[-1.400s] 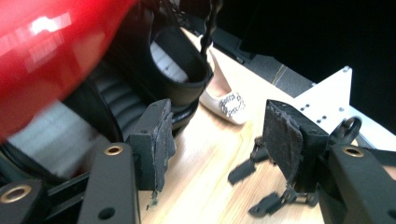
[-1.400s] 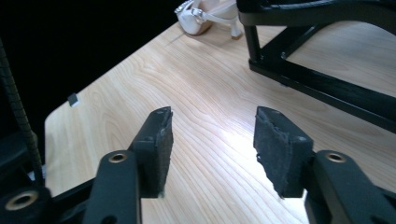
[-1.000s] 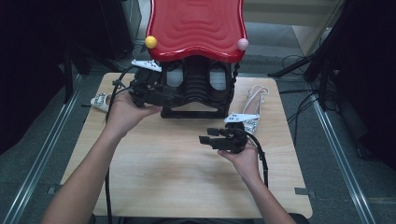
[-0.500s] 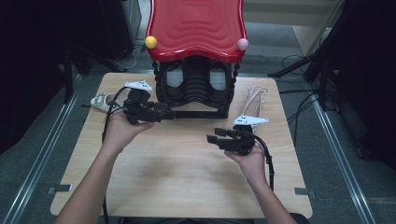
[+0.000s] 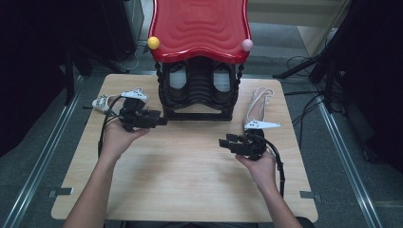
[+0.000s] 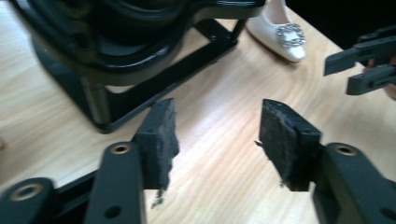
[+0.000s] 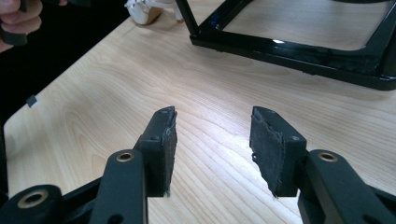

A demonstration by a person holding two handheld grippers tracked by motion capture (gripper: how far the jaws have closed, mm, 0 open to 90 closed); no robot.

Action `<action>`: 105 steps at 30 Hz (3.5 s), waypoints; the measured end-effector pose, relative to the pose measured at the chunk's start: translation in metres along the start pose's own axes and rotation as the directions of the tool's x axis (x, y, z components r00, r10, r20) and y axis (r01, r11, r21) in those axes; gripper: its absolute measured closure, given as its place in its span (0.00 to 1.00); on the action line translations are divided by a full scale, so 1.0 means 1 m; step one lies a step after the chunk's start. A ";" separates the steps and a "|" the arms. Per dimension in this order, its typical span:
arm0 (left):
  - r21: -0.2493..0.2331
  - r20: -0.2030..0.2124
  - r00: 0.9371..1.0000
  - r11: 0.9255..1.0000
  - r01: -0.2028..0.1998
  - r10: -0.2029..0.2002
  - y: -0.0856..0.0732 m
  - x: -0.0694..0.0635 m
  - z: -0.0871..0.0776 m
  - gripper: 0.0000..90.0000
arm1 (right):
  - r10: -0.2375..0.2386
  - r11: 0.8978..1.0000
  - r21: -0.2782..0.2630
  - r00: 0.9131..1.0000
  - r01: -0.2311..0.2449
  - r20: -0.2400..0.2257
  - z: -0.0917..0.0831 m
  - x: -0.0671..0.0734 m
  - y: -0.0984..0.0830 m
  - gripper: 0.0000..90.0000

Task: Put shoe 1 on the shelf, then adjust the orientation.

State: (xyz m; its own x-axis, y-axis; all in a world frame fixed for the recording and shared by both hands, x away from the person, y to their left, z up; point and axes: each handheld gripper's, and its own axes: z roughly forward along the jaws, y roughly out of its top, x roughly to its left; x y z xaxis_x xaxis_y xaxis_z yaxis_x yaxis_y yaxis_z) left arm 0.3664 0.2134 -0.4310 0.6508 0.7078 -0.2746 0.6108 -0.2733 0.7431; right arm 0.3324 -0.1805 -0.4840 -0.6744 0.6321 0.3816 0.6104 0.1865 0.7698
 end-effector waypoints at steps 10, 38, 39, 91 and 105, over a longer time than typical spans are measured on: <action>0.006 -0.049 0.997 0.998 0.057 -0.056 -0.010 0.028 -0.009 0.96 | -0.002 1.000 0.019 1.000 0.002 -0.016 0.005 -0.002 -0.003 0.57; -0.052 -0.220 0.956 0.981 0.186 -0.193 0.015 0.105 -0.030 1.00 | -0.017 0.999 0.042 1.000 0.018 -0.011 0.012 0.000 -0.005 0.54; -0.054 -0.222 0.954 0.980 0.194 -0.201 0.017 0.109 -0.030 1.00 | -0.018 0.999 0.042 1.000 0.018 -0.013 0.013 0.000 -0.005 0.54; -0.004 -0.335 0.879 0.934 0.359 -0.339 -0.050 0.155 -0.038 1.00 | -0.015 0.998 0.066 0.999 0.017 -0.036 0.033 -0.003 0.001 0.53; -0.066 -0.364 0.872 0.943 0.328 -0.328 -0.042 0.139 -0.055 0.82 | -0.015 0.997 0.073 0.999 0.018 -0.034 0.035 -0.003 0.001 0.53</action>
State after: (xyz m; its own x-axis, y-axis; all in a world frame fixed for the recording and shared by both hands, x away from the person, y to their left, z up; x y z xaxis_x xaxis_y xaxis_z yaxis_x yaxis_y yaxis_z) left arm 0.4067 0.3595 -0.4667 0.2026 0.9438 -0.2613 0.7592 0.0171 0.6506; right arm 0.3496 -0.1559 -0.5022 -0.6975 0.6030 0.3870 0.6270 0.2522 0.7371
